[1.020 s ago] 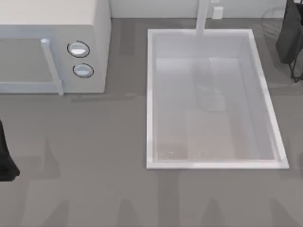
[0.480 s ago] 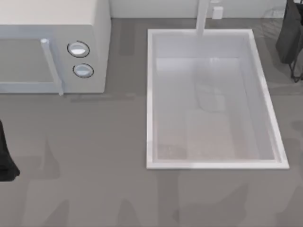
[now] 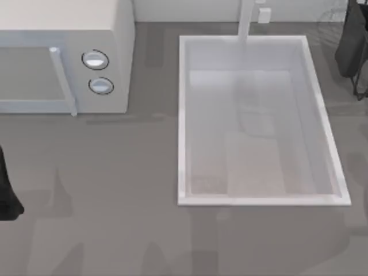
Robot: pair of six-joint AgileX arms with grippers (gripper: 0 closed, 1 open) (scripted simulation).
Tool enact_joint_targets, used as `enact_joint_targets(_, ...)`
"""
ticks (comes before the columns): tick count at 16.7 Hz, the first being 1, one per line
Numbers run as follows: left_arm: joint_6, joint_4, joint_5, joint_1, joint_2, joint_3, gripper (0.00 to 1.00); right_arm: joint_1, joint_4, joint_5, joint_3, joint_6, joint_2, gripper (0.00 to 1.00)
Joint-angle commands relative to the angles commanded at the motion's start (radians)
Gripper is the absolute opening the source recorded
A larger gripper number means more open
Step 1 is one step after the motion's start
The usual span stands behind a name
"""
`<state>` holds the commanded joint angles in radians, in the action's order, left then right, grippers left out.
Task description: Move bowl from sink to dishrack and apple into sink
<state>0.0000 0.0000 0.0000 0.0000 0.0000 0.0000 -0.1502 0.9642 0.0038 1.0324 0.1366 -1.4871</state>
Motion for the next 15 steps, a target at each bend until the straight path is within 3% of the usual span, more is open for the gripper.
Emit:
enact_joint_targets(6,0.0,0.0,0.0,0.0,0.0,0.0,1.0,-0.016,0.111,-0.004,0.13,0.018,-0.172,1.0)
enact_joint_targets(15,0.0,0.0,0.0,0.0,0.0,0.0,1.0,-0.013,0.005,-0.008,0.066,0.015,-0.219,1.0)
